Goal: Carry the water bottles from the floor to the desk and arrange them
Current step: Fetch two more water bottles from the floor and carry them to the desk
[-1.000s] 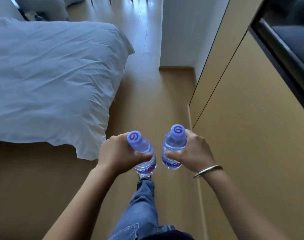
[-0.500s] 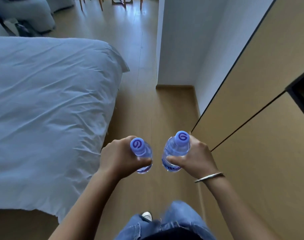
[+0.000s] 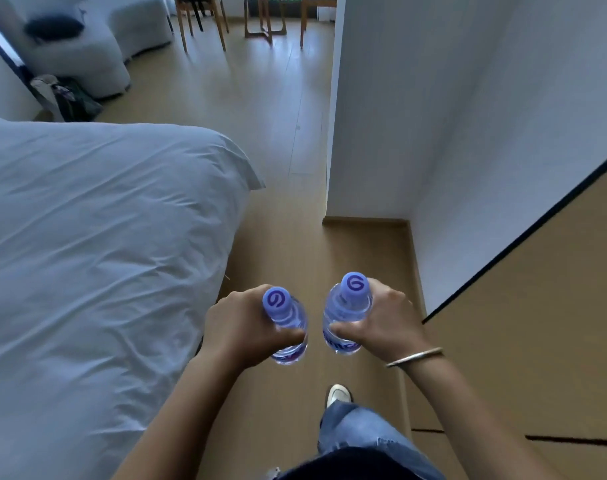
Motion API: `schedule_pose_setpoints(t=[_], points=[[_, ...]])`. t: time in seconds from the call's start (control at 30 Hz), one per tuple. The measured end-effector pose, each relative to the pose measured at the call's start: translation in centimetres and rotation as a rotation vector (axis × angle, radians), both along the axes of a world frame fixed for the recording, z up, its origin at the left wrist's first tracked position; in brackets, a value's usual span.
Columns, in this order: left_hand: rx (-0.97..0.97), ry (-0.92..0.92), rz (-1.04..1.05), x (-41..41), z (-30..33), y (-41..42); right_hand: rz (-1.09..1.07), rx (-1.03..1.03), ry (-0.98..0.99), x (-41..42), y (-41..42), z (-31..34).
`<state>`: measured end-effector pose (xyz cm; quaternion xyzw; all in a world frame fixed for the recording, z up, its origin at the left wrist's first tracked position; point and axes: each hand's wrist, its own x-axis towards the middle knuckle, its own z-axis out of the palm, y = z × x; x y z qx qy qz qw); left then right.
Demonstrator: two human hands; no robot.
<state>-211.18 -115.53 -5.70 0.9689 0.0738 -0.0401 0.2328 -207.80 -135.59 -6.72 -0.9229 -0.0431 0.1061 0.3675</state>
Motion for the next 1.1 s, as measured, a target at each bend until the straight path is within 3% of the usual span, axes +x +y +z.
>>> schedule_pose_setpoints(t=[0.43, 1.1], points=[[-0.083, -0.009, 0.057, 22.2, 0.1, 0.9, 0.092, -0.026, -0.008, 23.6, 1.7, 0.5], [-0.003, 0.047, -0.11, 59.7, 1.3, 18.1, 0.036, -0.015, -0.068, 60.7, 19.2, 0.4]])
